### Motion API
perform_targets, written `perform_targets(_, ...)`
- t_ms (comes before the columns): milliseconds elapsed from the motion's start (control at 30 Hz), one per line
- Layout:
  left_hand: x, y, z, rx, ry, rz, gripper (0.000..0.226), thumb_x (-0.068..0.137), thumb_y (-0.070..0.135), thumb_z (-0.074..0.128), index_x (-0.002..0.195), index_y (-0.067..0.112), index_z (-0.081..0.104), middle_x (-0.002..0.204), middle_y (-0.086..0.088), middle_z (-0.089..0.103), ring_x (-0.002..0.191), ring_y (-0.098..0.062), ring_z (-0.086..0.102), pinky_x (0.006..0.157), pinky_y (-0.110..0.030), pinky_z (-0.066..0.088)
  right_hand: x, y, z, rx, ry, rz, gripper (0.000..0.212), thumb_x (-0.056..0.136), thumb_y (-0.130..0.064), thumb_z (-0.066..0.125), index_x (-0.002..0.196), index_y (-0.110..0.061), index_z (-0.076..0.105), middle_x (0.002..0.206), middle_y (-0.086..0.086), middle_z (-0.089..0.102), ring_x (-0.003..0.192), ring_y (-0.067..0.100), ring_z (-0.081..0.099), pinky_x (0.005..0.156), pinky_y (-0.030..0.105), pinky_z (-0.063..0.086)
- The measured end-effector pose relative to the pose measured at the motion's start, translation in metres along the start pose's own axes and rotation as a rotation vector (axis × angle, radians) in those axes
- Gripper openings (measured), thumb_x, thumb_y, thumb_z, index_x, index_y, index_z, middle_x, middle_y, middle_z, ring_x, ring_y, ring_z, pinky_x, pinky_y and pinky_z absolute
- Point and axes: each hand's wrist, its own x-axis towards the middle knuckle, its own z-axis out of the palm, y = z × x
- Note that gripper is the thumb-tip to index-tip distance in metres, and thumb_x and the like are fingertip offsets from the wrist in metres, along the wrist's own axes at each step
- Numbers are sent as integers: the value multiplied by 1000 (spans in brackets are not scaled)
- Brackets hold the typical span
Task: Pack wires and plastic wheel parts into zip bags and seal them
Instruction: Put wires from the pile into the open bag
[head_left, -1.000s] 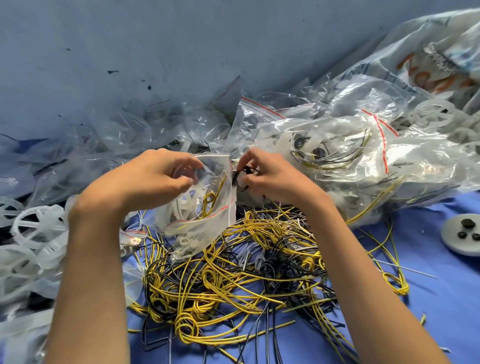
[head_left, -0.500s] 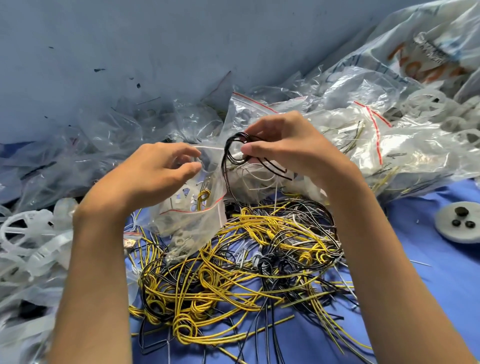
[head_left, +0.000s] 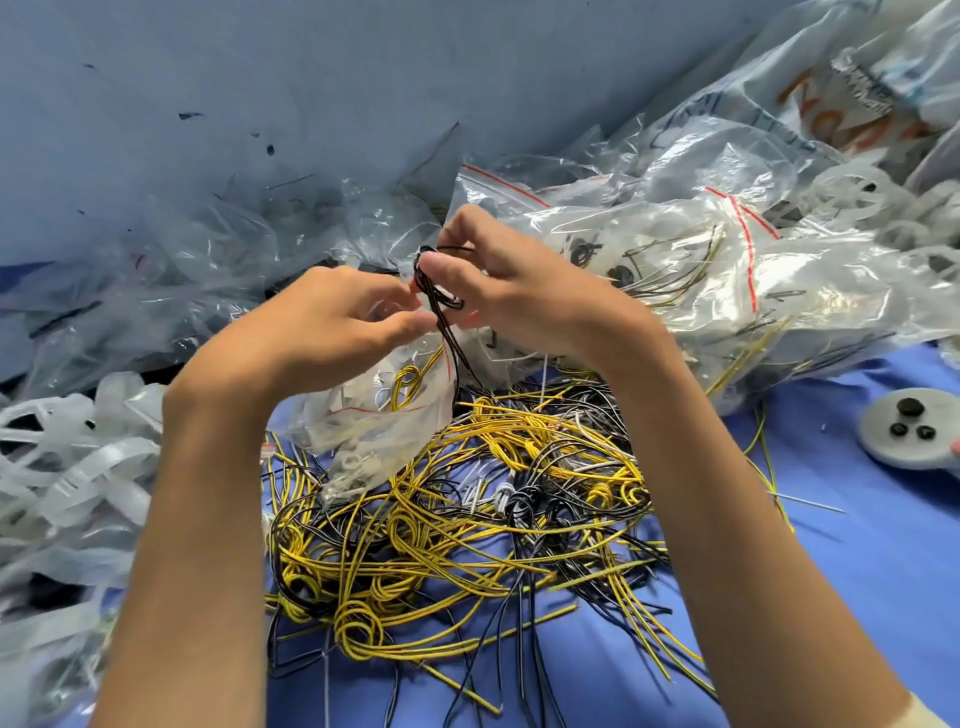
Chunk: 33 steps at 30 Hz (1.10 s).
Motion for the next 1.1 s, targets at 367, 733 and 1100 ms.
perform_targets(367, -2, 4, -1, -30, 10, -28, 35, 89, 41, 55, 116, 21, 65, 83, 5, 63, 92, -21, 61, 75, -29, 41, -2, -1, -6, 17, -11, -12, 13, 98, -23, 49, 109, -16, 53, 104, 4, 59, 82, 14, 65, 53, 18, 50)
perform_targets(733, -5, 5, -2, -25, -17, 15, 28, 86, 32, 63, 112, 24, 67, 81, 9, 66, 71, 4, 57, 64, -10, 40, -3, -1, -2, -261, -222, 155, 17, 94, -28, 56, 102, -17, 66, 81, 3, 66, 70, 12, 68, 37, 12, 37)
perform_targets(1100, -3, 0, -2, -11, -49, 35, 32, 85, 38, 62, 115, 27, 65, 75, 17, 59, 63, 14, 51, 58, -4, 35, -5, -8, -4, -463, -315, 162, 48, 91, -19, 48, 132, -43, 50, 91, -9, 62, 73, 8, 54, 62, 23, 42)
